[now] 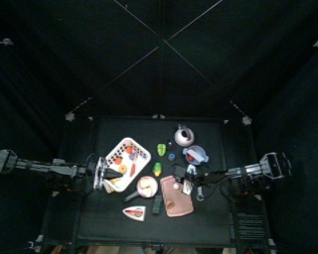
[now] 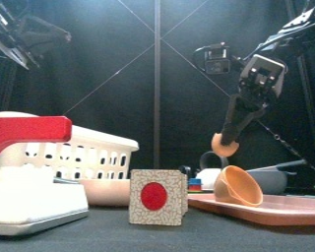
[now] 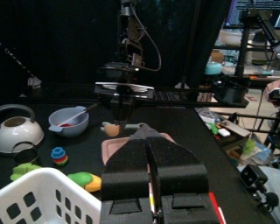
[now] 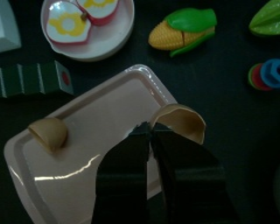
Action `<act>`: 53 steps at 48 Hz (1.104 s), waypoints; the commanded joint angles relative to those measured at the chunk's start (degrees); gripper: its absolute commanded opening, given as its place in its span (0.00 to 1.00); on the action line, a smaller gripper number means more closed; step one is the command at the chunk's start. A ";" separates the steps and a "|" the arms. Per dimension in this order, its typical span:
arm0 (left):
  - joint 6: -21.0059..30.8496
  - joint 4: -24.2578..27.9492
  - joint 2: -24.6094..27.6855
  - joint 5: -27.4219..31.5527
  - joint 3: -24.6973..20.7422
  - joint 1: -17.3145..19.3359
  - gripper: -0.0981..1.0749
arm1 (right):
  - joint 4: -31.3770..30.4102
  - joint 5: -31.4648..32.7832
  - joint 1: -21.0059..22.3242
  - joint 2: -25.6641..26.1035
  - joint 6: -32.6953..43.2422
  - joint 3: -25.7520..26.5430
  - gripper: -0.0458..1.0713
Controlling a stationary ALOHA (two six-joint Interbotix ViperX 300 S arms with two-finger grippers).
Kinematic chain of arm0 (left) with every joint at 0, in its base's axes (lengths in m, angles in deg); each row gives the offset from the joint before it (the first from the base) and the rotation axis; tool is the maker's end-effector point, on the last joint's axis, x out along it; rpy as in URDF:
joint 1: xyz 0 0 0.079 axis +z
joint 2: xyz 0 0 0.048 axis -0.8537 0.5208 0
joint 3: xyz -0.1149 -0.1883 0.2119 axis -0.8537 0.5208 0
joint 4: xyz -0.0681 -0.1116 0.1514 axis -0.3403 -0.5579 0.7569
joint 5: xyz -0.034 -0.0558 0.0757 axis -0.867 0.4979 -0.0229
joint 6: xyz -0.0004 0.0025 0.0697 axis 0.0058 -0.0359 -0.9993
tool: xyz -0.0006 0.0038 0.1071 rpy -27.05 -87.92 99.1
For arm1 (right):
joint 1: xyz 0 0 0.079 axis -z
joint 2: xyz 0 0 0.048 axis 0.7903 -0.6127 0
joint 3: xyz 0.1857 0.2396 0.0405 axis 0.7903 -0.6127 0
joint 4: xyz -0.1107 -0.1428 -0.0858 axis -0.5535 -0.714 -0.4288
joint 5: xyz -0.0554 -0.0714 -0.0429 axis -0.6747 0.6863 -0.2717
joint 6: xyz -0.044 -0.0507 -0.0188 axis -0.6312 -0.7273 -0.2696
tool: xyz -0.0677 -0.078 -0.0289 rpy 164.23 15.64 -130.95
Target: Place eggshell in basket
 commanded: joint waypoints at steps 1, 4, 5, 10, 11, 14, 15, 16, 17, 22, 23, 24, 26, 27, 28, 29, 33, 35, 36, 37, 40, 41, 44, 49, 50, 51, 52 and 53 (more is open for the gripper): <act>0.09 -0.09 0.18 -0.62 -0.70 0.09 0.10 | -0.18 -1.85 0.18 1.85 -0.18 2.11 0.38; 0.09 -0.09 0.18 -0.62 -0.79 0.09 0.10 | -0.53 -3.34 0.44 2.02 -0.26 3.08 0.38; 0.09 -0.09 0.18 -0.62 -0.70 0.09 0.10 | -0.88 -4.04 0.53 2.11 -0.35 3.43 0.38; 0.18 -0.09 0.18 -0.62 -0.70 -0.09 0.10 | -3.69 -8.61 1.23 2.11 -0.18 5.27 0.38; 0.18 -0.09 0.18 -0.62 -0.62 -0.09 0.10 | -4.75 -10.28 1.41 1.93 -0.09 5.89 0.38; 0.18 -0.09 0.18 -0.62 -0.62 -0.09 0.10 | -6.59 -13.71 2.20 1.23 0.00 7.03 0.38; 0.18 -0.09 0.18 -0.62 -0.70 -0.09 0.10 | -7.21 -14.85 2.55 0.88 0.09 7.38 0.38; 0.18 -0.09 0.18 -0.62 -0.70 -0.09 0.10 | -7.56 -16.08 2.81 0.53 0.09 7.82 0.38; 0.18 -0.09 0.18 -0.62 -0.70 -0.09 0.10 | -7.82 -17.23 3.25 0.09 0.09 8.26 0.38; 0.00 -0.09 0.18 -0.62 -0.70 0.00 0.10 | -8.53 -22.68 5.98 -2.90 0.26 11.07 0.38; -0.09 -0.09 0.18 -0.62 -0.88 0.00 0.10 | -8.53 -23.47 6.59 -3.52 0.26 11.69 0.38; -0.09 -0.09 0.18 -0.62 -0.88 0.00 0.10 | -8.53 -24.17 7.12 -4.13 0.26 12.22 0.38; -0.09 -0.09 0.18 -0.62 -0.88 0.00 0.10 | -8.53 -25.58 8.26 -5.45 0.18 13.36 0.38; -0.09 -0.09 0.18 -0.62 -0.88 0.00 0.10 | -8.53 -26.28 8.79 -6.24 0.18 13.97 0.38; -0.09 -0.09 0.18 -0.62 -0.88 0.09 0.10 | -8.44 -26.98 9.32 -6.94 0.26 14.59 0.38; -0.09 -0.09 0.18 -0.62 -0.97 0.09 0.10 | -8.44 -27.51 9.84 -7.73 0.35 15.21 0.38; -0.09 -0.09 0.18 -0.62 -0.88 0.09 0.10 | -8.26 -29.44 11.51 -11.16 0.35 17.93 0.38; -0.09 -0.09 0.18 -0.62 -0.97 0.09 0.10 | -8.26 -30.15 12.39 -13.27 0.00 19.78 0.38; -0.09 -0.09 0.18 -0.62 -0.88 0.09 0.10 | -8.26 -30.32 12.66 -13.97 0.00 20.48 0.39; -0.09 -0.09 0.18 -0.62 -0.97 0.09 0.10 | -8.26 -30.50 13.10 -14.77 0.00 21.27 0.39; 0.00 -0.09 0.18 -0.62 -0.97 0.09 0.10 | -8.17 -30.67 13.97 -16.70 0.18 23.29 0.39; 0.00 -0.09 0.18 -0.62 -0.97 0.09 0.10 | -8.26 -30.59 14.24 -17.31 0.35 23.91 0.39; 0.00 -0.09 0.18 -0.62 -0.88 0.09 0.10 | -8.17 -30.67 14.94 -19.60 0.62 25.75 0.39; 0.09 -0.09 0.18 -0.62 -0.79 0.18 0.10 | -7.91 -30.59 15.47 -22.15 0.62 27.60 0.39; 0.09 -0.09 0.18 -0.62 -0.79 0.09 0.10 | -7.91 -30.59 15.47 -22.50 0.62 27.77 0.40; 0.09 -0.09 0.18 -0.62 -0.70 0.09 0.10 | -7.91 -30.59 15.56 -22.76 0.62 27.95 0.40; 0.09 -0.09 0.18 -0.62 -0.70 0.09 0.10 | -7.91 -30.67 15.56 -23.03 0.62 28.04 0.40; 0.09 -0.09 0.18 -0.62 -0.70 0.09 0.10 | -7.91 -30.67 15.64 -23.38 0.62 28.13 0.41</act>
